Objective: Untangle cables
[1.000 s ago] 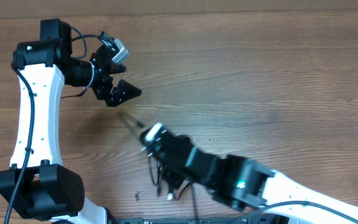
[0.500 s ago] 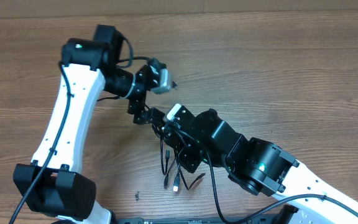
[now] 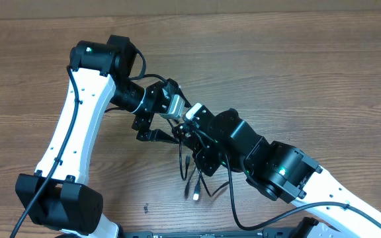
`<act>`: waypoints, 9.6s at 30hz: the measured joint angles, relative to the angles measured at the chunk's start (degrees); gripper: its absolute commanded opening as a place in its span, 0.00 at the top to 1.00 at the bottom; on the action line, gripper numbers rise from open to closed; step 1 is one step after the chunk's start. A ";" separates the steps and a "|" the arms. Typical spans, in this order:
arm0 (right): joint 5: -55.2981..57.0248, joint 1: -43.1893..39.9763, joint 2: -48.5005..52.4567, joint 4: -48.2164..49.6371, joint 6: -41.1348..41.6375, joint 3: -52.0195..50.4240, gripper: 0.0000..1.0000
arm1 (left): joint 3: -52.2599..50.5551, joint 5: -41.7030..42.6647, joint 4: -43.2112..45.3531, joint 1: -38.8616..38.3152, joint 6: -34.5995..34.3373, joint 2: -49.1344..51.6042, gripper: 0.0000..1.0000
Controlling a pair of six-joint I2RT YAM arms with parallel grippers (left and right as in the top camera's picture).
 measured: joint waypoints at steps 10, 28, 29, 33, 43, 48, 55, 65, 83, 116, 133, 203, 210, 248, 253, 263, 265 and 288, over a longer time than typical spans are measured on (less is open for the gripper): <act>-1.29 -0.24 0.00 2.60 0.24 0.00 0.96 | -0.02 -0.92 0.00 -0.81 1.88 0.00 0.75; -0.44 -1.29 0.00 2.82 0.87 0.00 0.96 | 0.00 -2.03 0.00 -1.57 3.34 0.00 0.78; -0.44 -1.29 0.00 2.99 0.90 0.00 0.96 | 0.00 -1.88 0.00 -1.57 3.34 0.00 0.80; -0.35 -1.31 0.00 3.28 0.96 0.00 0.96 | 0.00 -1.46 -0.04 -1.57 3.32 0.00 0.81; 0.70 -1.36 0.00 4.79 0.87 -0.44 0.96 | 0.00 -1.60 -0.42 -1.57 3.56 0.00 0.96; 1.40 -1.38 0.00 4.96 0.92 -0.44 0.96 | 0.00 -1.29 0.22 -1.57 3.54 0.00 0.96; 5.25 -2.54 0.11 5.90 0.37 -0.44 0.95 | -0.11 0.11 9.16 -1.42 -7.52 -0.44 0.96; 0.87 -0.66 0.07 -1.29 -0.42 0.68 0.96 | -0.90 15.85 14.01 9.35 -18.25 -0.37 0.96; -1.60 -0.42 0.11 4.59 -1.11 0.52 0.96 | -0.57 5.66 0.17 5.40 -3.74 -0.37 0.96; -0.66 -2.80 0.00 6.47 -1.64 0.48 0.96 | -0.52 -1.73 -0.22 -1.01 0.74 -0.31 0.66; -0.90 -2.82 0.00 6.36 -1.51 0.48 0.96 | -0.52 -1.77 -0.07 -0.26 0.70 -0.31 0.82; 22.10 -7.76 0.00 3.26 9.66 0.48 0.46 | -0.50 -0.28 7.56 2.49 -10.19 -0.31 0.96; 8.17 -8.17 0.00 3.32 3.89 0.48 0.51 | -0.50 5.46 8.76 2.49 -9.55 -0.31 0.96; -0.63 -8.33 0.00 9.60 -3.74 0.48 0.48 | -0.50 -1.14 10.27 2.64 -22.97 -0.31 0.96; 1.38 -8.33 0.00 7.98 -4.33 0.48 0.49 | -0.50 4.46 8.41 2.64 -17.57 -0.26 0.96; -9.35 -8.48 1.55 8.48 -4.48 0.48 0.66 | -0.55 13.94 24.17 2.64 -25.42 -0.26 0.96; -11.76 -8.39 1.57 8.31 -4.52 0.48 0.67 | -0.55 14.38 29.53 2.64 -31.12 -0.26 0.96; 12.85 -8.39 1.49 10.49 -11.80 0.48 0.24 | -0.48 11.08 27.78 8.13 -57.37 -0.26 0.96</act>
